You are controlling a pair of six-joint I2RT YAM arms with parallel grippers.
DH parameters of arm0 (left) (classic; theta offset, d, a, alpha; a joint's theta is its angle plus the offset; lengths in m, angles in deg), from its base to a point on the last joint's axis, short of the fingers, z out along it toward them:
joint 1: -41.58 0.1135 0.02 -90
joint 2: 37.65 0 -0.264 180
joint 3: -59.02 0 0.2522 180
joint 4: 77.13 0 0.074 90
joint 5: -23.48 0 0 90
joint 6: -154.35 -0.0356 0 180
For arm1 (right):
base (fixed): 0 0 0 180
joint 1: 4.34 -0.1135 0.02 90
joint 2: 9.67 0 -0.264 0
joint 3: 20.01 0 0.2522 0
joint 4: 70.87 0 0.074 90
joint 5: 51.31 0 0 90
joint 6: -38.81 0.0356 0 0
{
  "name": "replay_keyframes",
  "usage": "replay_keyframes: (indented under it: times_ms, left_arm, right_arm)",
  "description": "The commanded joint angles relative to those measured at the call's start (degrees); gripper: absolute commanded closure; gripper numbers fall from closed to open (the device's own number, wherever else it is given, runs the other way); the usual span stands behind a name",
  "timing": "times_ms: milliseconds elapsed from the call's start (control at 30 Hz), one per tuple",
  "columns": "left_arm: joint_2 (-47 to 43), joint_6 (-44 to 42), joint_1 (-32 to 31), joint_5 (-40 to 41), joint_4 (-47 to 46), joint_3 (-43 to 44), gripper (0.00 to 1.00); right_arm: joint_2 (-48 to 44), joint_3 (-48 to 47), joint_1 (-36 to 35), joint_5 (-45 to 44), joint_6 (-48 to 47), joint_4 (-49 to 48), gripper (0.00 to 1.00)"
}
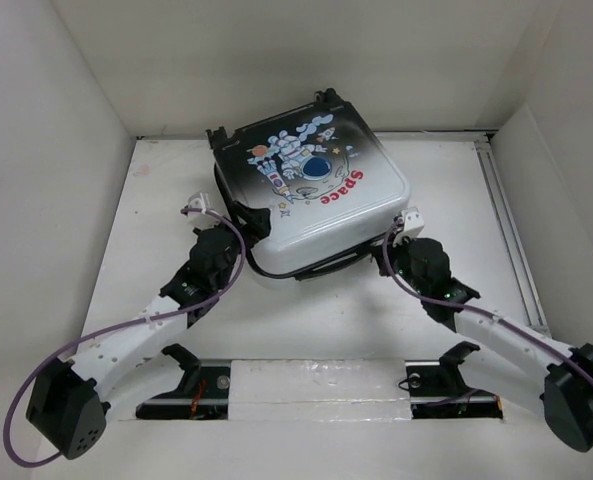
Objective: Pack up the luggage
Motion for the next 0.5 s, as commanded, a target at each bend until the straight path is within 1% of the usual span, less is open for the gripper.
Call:
replay_keyframes:
  times_ms: [0, 33, 67, 100, 133, 167, 200, 233, 267, 333, 367, 400, 433, 467]
  left_arm:
    - [2.2, 2.9, -1.6, -10.4, -8.7, 2.2, 0.16]
    - [2.7, 3.5, -1.6, -10.4, -9.2, 2.2, 0.16]
    - [3.2, 3.5, -1.6, -10.9, -9.2, 2.2, 0.16]
    - [3.2, 4.0, -1.6, -10.9, -9.9, 2.2, 0.16]
    - [3.2, 4.0, -1.6, -11.4, -9.9, 1.6, 0.16]
    - [3.9, 4.5, -1.6, -11.4, -10.7, 1.6, 0.16]
    - [3.9, 4.6, -1.6, -11.4, -11.9, 1.0, 0.16]
    - [4.5, 5.1, -2.4, -11.4, -11.9, 1.0, 0.16]
    - [4.6, 5.1, -2.4, -11.4, -11.9, 1.0, 0.16]
    - [4.6, 6.4, -3.2, -11.4, -13.4, 0.4, 0.17]
    - [4.6, 6.9, -3.2, -12.1, -14.2, -0.4, 0.17]
    - [4.6, 7.4, -3.2, -12.6, -14.7, -0.4, 0.17]
    - [4.6, 7.5, -3.2, -13.1, -14.7, -0.4, 0.17]
    - [4.6, 8.0, -3.2, -14.1, -14.7, -0.4, 0.17]
  right_arm:
    - [-2.8, -6.0, -2.7, 7.6, 1.1, 10.9, 1.0]
    - [-1.8, -6.8, -3.7, 10.9, 1.1, 11.0, 1.0]
    - [0.7, -6.8, -5.0, 11.8, 1.8, 11.0, 1.0]
    - [2.2, -6.8, -6.9, 11.8, 3.9, 7.3, 1.0]
    - [3.8, -6.0, -11.6, 11.8, 5.2, 4.7, 1.0]
    - [5.5, -6.0, -14.1, 10.5, 6.7, 1.9, 1.0]
    - [9.4, -6.0, -16.5, 9.4, 9.8, -0.9, 1.0]
    - [11.5, -6.0, -18.8, 7.3, 11.1, -6.5, 1.0]
    - [13.5, -6.9, -23.4, 5.8, 12.2, -9.0, 1.0]
    - [19.4, -9.1, -27.5, 3.1, 13.7, -14.2, 1.0]
    - [21.4, -11.8, -31.1, 0.2, 13.7, -15.7, 1.0]
    - [25.3, -13.4, -32.8, -0.6, 13.0, -16.8, 1.0]
    - [27.3, -15.1, -34.4, -2.1, 12.2, -17.8, 1.0]
    - [29.3, -16.7, -36.8, -5.6, 10.7, -17.8, 1.0]
